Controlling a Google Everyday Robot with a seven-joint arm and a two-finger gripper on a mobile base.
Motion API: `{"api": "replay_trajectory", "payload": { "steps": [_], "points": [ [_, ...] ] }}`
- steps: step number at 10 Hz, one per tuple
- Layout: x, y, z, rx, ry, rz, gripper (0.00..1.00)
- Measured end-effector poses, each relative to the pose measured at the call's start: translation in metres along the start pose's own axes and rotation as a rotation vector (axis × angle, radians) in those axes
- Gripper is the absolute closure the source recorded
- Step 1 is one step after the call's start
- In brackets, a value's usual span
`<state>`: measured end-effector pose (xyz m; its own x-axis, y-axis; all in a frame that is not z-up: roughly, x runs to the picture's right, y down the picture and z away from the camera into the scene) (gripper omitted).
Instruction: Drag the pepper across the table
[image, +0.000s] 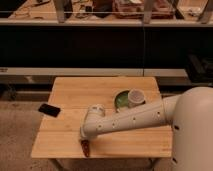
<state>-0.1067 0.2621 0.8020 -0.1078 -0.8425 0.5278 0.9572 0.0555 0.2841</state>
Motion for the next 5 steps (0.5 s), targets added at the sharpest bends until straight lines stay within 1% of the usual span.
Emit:
{"api": "replay_trajectory", "payload": {
  "steps": [1, 2, 5],
  "points": [
    [0.0, 0.013, -0.003, -0.007, -0.001, 0.02, 0.63],
    [0.001, 0.02, -0.005, -0.011, 0.001, 0.029, 0.63],
    [0.003, 0.049, -0.019, -0.036, 0.018, 0.07, 0.63]
  ]
}}
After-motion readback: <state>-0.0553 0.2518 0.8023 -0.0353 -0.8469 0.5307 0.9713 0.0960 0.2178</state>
